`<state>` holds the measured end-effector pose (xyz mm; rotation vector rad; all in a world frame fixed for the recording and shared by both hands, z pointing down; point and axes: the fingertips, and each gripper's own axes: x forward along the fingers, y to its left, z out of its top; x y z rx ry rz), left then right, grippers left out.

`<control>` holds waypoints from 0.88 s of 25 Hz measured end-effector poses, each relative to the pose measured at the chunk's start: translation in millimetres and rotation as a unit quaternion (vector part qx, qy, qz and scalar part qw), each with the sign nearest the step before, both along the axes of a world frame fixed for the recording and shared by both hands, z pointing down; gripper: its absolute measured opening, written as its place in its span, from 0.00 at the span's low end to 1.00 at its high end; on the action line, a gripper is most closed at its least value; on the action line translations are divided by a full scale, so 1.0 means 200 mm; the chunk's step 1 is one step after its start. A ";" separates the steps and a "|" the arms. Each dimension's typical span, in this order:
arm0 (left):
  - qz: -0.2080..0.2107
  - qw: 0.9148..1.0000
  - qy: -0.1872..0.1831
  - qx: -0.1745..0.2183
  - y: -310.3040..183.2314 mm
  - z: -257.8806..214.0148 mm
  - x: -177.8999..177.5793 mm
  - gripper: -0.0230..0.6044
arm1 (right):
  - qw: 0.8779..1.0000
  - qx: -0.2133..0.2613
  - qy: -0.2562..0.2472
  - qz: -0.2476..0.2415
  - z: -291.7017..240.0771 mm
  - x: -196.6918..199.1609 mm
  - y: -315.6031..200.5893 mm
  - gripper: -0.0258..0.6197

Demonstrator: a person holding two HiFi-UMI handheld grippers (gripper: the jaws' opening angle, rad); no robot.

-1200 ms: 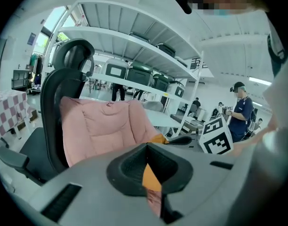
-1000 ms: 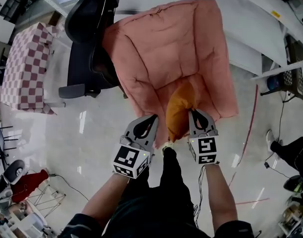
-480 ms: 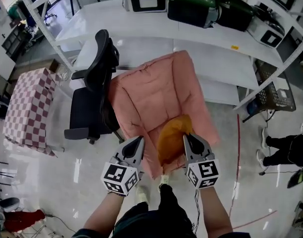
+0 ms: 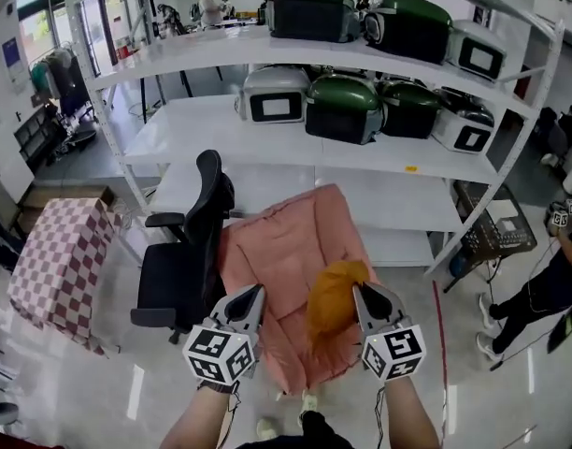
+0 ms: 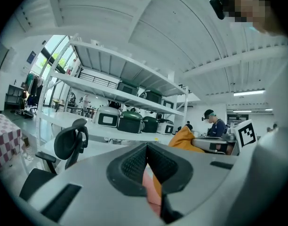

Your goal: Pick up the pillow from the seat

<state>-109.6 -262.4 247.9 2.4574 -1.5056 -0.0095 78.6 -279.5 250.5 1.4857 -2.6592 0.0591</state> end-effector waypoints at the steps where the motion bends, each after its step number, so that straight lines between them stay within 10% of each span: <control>1: 0.001 1.000 0.000 0.006 0.01 -0.04 -0.01 0.04 | 1.000 0.005 -0.002 0.002 -0.04 0.00 0.01 0.06; 22: 0.026 0.998 0.006 0.063 0.12 -0.39 -0.14 0.04 | 0.997 0.073 0.002 -0.003 -0.43 -0.18 0.22 0.06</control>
